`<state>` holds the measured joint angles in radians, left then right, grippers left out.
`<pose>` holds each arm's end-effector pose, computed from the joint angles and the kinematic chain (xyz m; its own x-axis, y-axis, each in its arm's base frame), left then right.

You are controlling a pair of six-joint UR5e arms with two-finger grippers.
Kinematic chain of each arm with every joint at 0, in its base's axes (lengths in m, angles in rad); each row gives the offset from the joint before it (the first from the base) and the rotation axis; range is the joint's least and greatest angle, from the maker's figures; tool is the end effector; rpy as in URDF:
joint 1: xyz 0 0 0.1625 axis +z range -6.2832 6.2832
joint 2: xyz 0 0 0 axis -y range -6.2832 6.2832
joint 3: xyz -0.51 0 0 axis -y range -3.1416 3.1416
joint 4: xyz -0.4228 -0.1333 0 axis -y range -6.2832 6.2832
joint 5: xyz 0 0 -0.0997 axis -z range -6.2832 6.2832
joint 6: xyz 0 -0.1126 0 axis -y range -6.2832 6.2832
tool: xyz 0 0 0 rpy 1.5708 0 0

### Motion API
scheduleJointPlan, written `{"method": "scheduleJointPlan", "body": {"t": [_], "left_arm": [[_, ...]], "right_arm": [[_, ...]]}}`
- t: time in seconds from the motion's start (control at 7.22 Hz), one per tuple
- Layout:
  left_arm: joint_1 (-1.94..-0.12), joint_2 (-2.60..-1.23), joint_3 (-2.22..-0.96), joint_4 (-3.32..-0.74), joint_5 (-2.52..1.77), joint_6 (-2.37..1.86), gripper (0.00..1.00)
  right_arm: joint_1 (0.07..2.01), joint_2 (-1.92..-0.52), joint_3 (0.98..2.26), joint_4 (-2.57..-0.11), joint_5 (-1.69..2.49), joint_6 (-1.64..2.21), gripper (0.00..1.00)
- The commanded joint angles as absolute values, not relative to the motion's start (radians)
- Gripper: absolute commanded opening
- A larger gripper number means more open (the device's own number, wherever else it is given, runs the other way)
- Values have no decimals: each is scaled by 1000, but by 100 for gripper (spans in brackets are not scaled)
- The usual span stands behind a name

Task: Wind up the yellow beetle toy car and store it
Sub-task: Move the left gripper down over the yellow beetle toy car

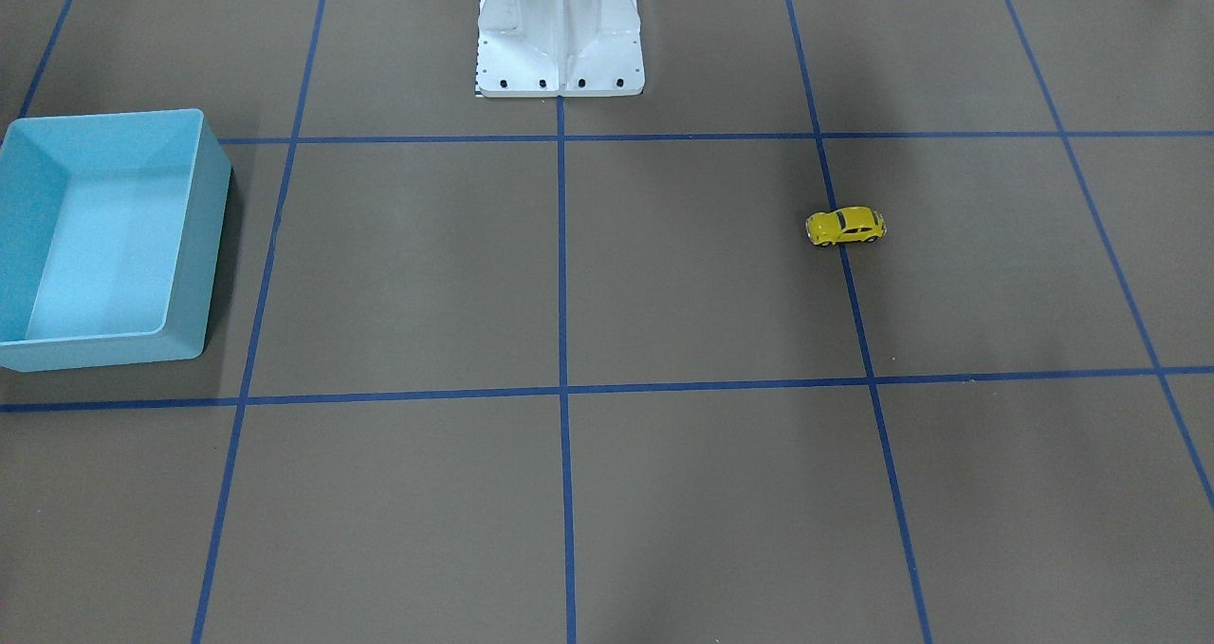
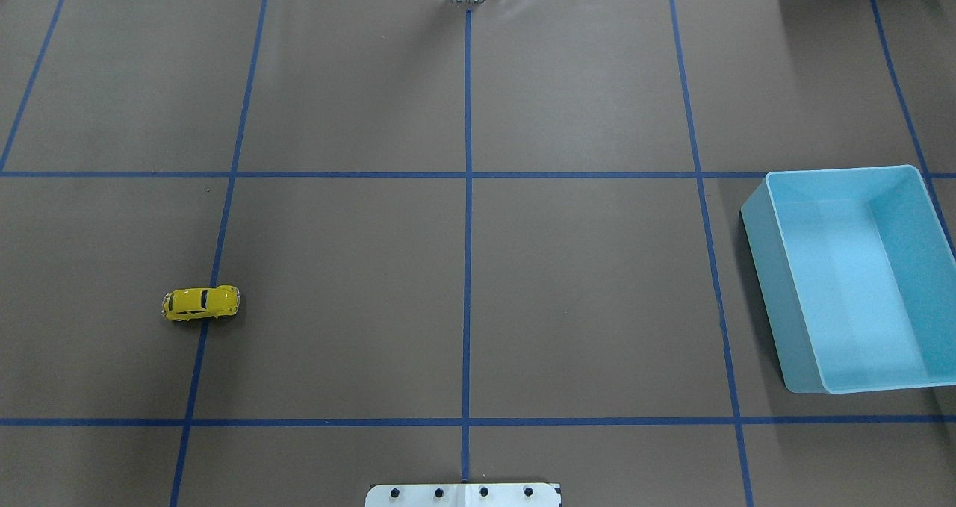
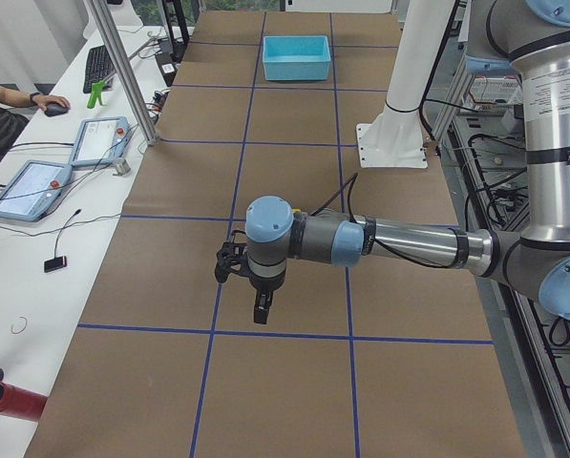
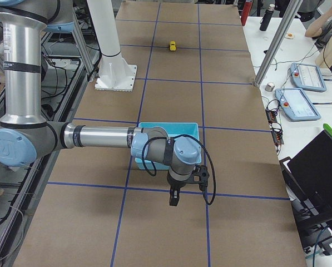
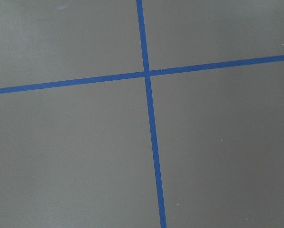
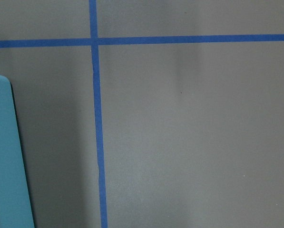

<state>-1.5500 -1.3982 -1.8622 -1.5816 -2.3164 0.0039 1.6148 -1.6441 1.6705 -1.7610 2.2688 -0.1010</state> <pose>-0.0477 -0.4429 0.6840 0.7326 0.1068 -0.6722 -0.0235 0.9910 0.1319 0.0815 -0.4665 0.7613 0.7613 0.0383 0.6473 0.0335 0.9946 -0.0983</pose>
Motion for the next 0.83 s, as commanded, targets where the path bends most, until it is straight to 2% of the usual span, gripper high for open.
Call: {"method": "scheduleJointPlan", "body": {"t": [0.0,0.42,0.69], "left_arm": [[-1551,-1391,-1864,-1578,-2316,2,100],[-1532,-1391,-1868,-1430,-2324,2,100],[-1469,-1391,-1945,-1417,-2364,6,100]], "right_arm": [[1615,-1646,1671,-1761,2269,-101,99],[1618,-1646,1667,-1761,2269,-103,99],[1618,-1646,1667,-1761,2269,-103,99]]}}
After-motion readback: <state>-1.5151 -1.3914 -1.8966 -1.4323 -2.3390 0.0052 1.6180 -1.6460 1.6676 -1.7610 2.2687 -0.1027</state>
